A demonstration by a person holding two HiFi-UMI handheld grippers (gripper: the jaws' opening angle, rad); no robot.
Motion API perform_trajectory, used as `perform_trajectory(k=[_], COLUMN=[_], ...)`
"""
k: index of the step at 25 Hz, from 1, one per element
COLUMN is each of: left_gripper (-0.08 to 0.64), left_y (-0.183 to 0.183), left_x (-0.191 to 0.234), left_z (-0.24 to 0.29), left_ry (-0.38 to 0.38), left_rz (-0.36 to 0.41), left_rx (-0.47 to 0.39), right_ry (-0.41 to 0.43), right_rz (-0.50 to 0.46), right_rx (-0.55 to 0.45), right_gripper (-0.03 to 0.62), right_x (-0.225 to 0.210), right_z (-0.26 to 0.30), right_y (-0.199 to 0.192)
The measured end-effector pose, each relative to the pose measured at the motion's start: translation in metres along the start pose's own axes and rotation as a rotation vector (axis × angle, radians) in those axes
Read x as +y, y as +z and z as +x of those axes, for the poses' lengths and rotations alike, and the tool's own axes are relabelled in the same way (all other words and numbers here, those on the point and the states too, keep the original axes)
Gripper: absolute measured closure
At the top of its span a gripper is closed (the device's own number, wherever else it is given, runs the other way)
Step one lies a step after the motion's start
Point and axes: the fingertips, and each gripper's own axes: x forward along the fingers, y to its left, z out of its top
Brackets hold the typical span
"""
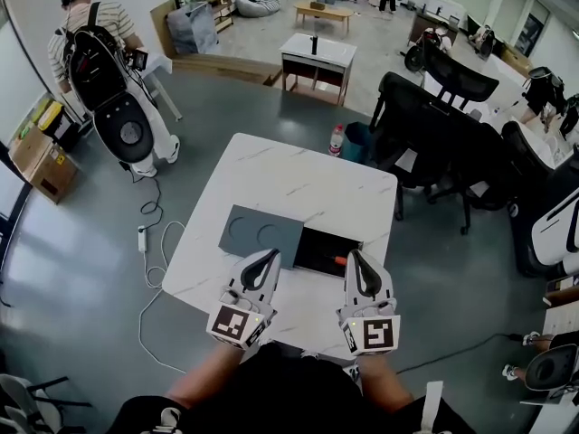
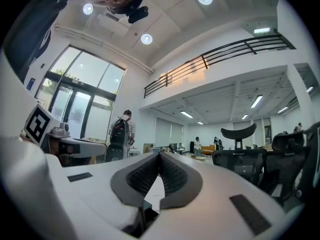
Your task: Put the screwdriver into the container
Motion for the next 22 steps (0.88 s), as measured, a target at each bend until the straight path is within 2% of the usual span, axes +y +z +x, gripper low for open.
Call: perform_trajectory(k=[6,11,22], left_gripper=[0.555,0.555,0.555], left_y=[0.0027,-0.0002,0.0014], left_x=[-0.0044,-0.0059,-0.0062], left_z=[0.0002,0.0003,0.002], left_ry=[0.006,-0.015,-0.012], left_rz=[0.033,-0.002,0.014], left_rx=[0.025,0.018,0.011], right_ry=[-0.004,-0.011,0.019], right_rz=[0.001,0.004,0.005], right_rx=[0.012,0.007,-0.003], right_gripper=[0.569,0.569,0.569], right_x=[-0.0017,-0.0032,0.0011], right_z=[-0.005,-0.0044,-0.0017], right_y=[-0.0016,-0.0017,0.0005])
